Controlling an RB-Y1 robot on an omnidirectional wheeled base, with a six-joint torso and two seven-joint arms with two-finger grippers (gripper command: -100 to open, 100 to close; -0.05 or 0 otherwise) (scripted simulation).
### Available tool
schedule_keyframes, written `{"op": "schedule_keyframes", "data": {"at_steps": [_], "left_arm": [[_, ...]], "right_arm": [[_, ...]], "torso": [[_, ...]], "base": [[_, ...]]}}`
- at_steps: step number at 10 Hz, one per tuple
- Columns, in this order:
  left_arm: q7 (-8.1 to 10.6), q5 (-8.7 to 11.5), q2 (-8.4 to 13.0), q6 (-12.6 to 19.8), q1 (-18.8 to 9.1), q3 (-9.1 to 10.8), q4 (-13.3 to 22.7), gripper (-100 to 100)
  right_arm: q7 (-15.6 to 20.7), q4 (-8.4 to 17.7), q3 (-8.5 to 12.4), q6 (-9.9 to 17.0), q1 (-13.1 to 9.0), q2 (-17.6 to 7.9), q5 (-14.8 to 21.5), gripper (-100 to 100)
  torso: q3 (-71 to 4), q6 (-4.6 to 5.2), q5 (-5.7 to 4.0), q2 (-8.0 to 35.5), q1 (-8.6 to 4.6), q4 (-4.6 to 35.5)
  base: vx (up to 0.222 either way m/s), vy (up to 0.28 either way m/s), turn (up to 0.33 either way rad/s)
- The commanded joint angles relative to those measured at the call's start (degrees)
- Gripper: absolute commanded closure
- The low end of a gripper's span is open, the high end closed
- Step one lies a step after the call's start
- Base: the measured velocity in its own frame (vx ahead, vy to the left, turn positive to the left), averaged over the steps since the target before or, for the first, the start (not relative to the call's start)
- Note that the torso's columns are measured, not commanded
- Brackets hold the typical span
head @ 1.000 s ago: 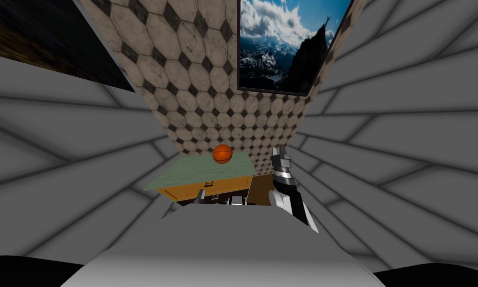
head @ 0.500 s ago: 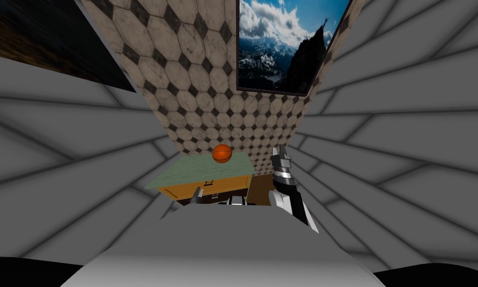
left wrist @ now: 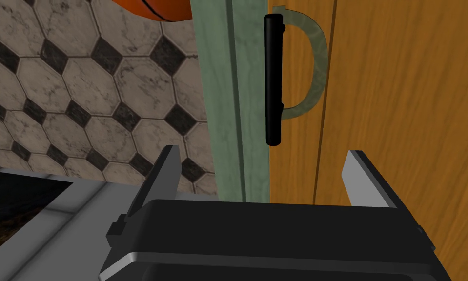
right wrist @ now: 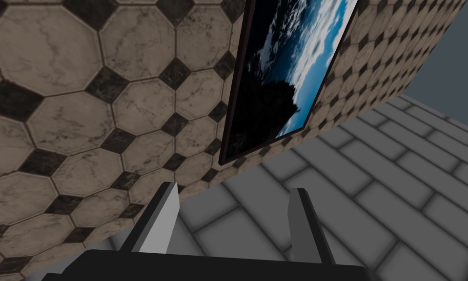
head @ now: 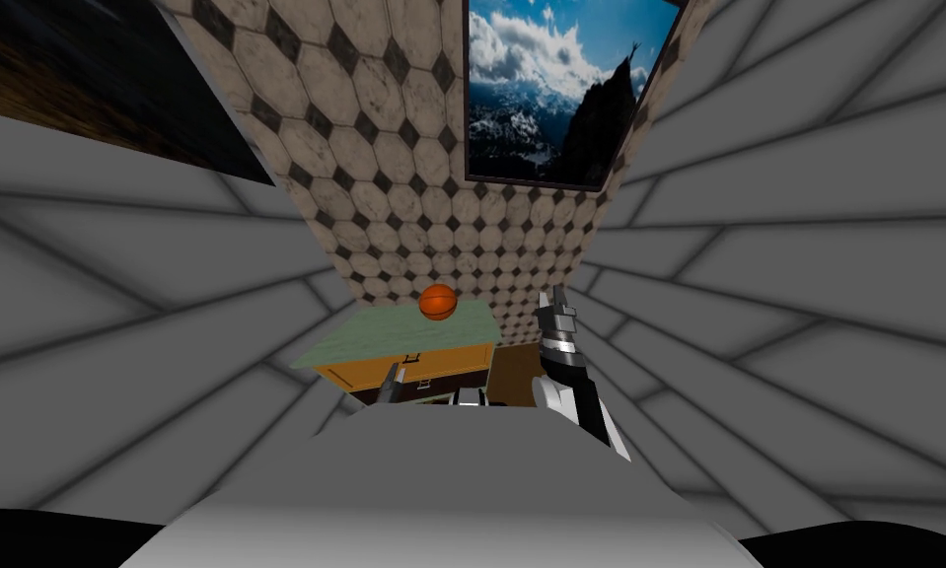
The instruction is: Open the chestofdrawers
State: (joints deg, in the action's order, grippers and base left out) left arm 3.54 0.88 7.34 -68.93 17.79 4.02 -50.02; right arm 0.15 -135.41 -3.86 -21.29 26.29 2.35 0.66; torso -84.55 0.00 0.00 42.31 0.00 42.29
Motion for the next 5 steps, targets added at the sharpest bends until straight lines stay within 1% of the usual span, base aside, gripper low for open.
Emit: {"op": "schedule_keyframes", "data": {"at_steps": [1,3,4,5], "left_arm": [[0.65,0.20,-1.43,2.99,-0.49,0.07,-1.80,-100],[0.82,0.26,-3.89,3.99,-0.62,0.08,-2.42,-100],[0.63,0.15,-3.34,3.79,-0.06,-0.06,-2.90,-100],[-0.41,1.15,-3.61,4.51,-1.87,0.61,-1.85,-100]], "right_arm": [[0.00,0.00,0.00,0.00,0.00,0.00,0.00,0],[0.00,0.00,0.00,0.00,0.00,0.00,0.00,0],[0.00,0.00,0.00,0.00,0.00,0.00,0.00,0],[0.00,0.00,0.00,0.00,0.00,0.00,0.00,0]], "torso": [[-0.01,0.00,0.01,-0.02,0.00,-0.01],[-0.02,0.00,0.00,-0.04,-0.01,-0.01],[-0.05,0.00,0.01,-0.08,0.04,-0.02],[-0.06,0.00,0.02,-0.10,0.08,-0.03]], "base": [[-0.045,-0.038,0.006],[-0.027,-0.025,0.003],[-0.008,-0.008,0.000],[-0.050,0.014,-0.142]]}}
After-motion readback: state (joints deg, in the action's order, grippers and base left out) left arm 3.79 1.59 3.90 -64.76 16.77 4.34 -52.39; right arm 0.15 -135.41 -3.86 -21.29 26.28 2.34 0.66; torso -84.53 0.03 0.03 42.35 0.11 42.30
